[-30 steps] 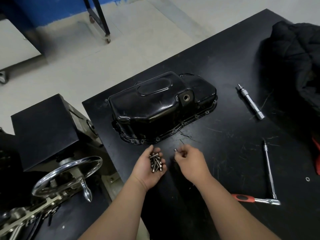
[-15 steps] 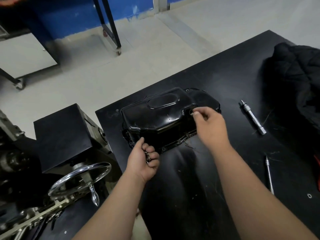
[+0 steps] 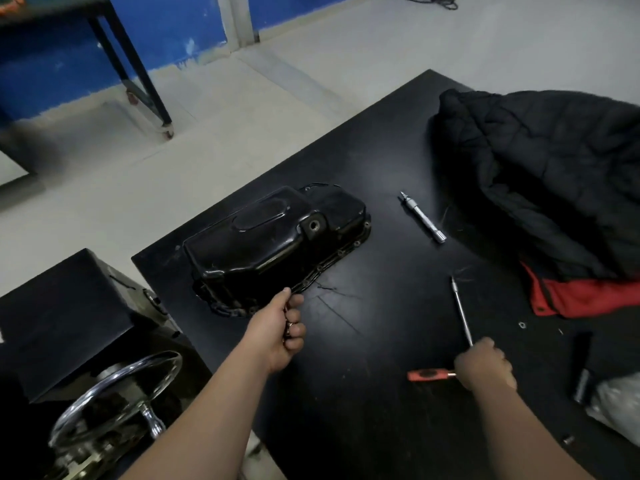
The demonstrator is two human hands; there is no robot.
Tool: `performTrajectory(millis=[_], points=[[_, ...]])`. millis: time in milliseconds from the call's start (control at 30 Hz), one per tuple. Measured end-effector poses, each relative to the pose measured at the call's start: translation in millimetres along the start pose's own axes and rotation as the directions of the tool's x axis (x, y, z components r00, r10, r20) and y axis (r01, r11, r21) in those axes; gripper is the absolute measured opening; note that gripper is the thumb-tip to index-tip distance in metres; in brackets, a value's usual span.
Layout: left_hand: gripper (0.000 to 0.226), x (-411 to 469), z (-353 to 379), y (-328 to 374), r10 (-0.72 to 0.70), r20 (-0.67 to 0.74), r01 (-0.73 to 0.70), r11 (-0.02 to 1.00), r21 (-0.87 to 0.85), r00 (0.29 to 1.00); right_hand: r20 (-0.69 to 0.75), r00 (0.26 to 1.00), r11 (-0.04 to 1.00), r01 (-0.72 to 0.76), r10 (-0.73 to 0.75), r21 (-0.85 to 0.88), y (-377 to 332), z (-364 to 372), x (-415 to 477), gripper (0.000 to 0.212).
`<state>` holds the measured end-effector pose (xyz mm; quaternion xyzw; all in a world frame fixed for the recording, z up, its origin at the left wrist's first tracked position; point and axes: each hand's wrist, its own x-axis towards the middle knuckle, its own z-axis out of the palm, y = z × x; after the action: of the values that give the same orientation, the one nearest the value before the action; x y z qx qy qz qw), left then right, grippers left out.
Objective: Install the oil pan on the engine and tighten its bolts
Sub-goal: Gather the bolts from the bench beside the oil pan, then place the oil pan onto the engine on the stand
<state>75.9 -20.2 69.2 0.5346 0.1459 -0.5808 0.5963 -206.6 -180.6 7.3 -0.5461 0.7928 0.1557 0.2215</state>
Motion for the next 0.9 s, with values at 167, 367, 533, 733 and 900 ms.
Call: performTrajectory(millis=[167, 367, 533, 733, 900], points=[[0.032, 3, 7, -19, -0.006, -0.028, 0.008, 0.999, 0.043, 1.0, -0.054, 0.975, 0.943, 0.224, -0.217, 0.247, -5, 17, -8, 0.026], [0.029, 1, -15, 3, 0.271, -0.319, -0.298, 0.954, -0.037, 0.908, -0.278, 0.703, 0.565, 0.699, -0.654, 0.438, -99, -32, -44, 0.012], [0.026, 1, -52, 51, 0.351, -0.559, -0.505, 0.851, -0.144, 0.751, -0.127, 0.592, 0.397, 0.667, -0.796, 0.63, -212, -64, -67, 0.024], [0.026, 21, -74, 99, 0.254, -0.756, -0.598, 0.771, -0.219, 0.604, -0.139, 0.564, 0.286, 0.598, -0.814, 0.749, -293, -51, -84, 0.019], [0.029, 55, -81, 123, 0.248, -0.777, -0.632, 0.738, -0.235, 0.578, -0.028, 0.605, 0.109, 0.188, -0.795, 0.976, -329, -35, -64, 0.017]])
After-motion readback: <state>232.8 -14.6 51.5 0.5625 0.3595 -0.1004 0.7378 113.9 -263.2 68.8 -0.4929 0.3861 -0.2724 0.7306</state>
